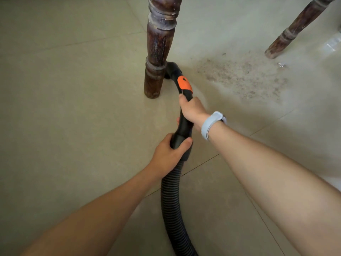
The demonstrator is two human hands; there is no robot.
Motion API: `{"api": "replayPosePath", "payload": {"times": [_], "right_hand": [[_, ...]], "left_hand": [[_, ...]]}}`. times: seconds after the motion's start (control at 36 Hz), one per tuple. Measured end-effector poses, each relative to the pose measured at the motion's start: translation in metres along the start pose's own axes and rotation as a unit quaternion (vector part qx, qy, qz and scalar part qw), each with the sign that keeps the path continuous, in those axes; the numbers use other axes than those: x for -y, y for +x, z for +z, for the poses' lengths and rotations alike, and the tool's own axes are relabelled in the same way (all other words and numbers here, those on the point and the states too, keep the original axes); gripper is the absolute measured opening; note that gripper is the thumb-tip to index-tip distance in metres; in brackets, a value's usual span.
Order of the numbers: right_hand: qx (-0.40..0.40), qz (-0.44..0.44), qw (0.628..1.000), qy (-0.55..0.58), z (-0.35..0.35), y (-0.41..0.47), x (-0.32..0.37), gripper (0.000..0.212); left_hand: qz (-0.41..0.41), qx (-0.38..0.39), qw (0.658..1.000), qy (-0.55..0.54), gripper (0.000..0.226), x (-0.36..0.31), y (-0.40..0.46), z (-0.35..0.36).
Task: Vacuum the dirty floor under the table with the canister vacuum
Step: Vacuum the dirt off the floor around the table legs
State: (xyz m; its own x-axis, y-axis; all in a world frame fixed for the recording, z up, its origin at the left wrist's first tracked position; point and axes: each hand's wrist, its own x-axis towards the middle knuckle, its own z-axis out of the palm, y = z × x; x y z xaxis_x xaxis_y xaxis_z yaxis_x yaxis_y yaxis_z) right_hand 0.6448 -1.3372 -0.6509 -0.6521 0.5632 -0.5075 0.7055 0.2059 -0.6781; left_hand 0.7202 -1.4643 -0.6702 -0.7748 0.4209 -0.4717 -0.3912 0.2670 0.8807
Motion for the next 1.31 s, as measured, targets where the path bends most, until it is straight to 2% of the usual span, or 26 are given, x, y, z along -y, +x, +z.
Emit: {"api": "replayPosePath", "payload": {"times": [0.17, 0.22, 0.33, 0.44, 0.58, 0.78, 0.97, 1.31], "right_hand": [[-0.031, 0.015, 0.999, 0.007, -0.032, 0.02, 0.021, 0.047], [-0.037, 0.033, 0.998, 0.035, -0.042, 0.017, 0.02, 0.037], [-0.023, 0.052, 0.997, 0.06, -0.049, 0.0, 0.003, 0.032], [0.007, 0.03, 0.999, 0.033, -0.044, -0.023, -0.018, 0.033], [0.058, 0.031, 0.995, 0.072, -0.034, -0.048, -0.031, 0.028], [0.043, 0.052, 0.992, 0.108, -0.028, -0.082, -0.05, 0.028], [0.037, 0.091, 0.981, 0.165, -0.031, -0.11, -0.082, 0.03], [0.071, 0.081, 0.978, 0.18, -0.021, -0.105, -0.064, 0.03]], "left_hand": [[-0.02, 0.044, 0.998, -0.045, 0.038, -0.031, 0.027, 0.02], [-0.025, 0.068, 0.997, -0.04, 0.035, -0.037, 0.028, 0.022], [-0.022, 0.086, 0.996, -0.008, 0.03, -0.029, 0.014, 0.025], [-0.01, 0.077, 0.997, 0.018, 0.026, -0.004, -0.016, 0.024], [0.001, 0.067, 0.997, 0.025, 0.027, 0.006, -0.047, 0.017], [-0.017, 0.067, 0.994, 0.086, 0.031, 0.011, -0.081, 0.009], [-0.018, 0.105, 0.985, 0.133, 0.033, 0.018, -0.112, 0.012], [-0.025, 0.035, 0.994, 0.105, 0.031, 0.008, -0.112, 0.01]]}}
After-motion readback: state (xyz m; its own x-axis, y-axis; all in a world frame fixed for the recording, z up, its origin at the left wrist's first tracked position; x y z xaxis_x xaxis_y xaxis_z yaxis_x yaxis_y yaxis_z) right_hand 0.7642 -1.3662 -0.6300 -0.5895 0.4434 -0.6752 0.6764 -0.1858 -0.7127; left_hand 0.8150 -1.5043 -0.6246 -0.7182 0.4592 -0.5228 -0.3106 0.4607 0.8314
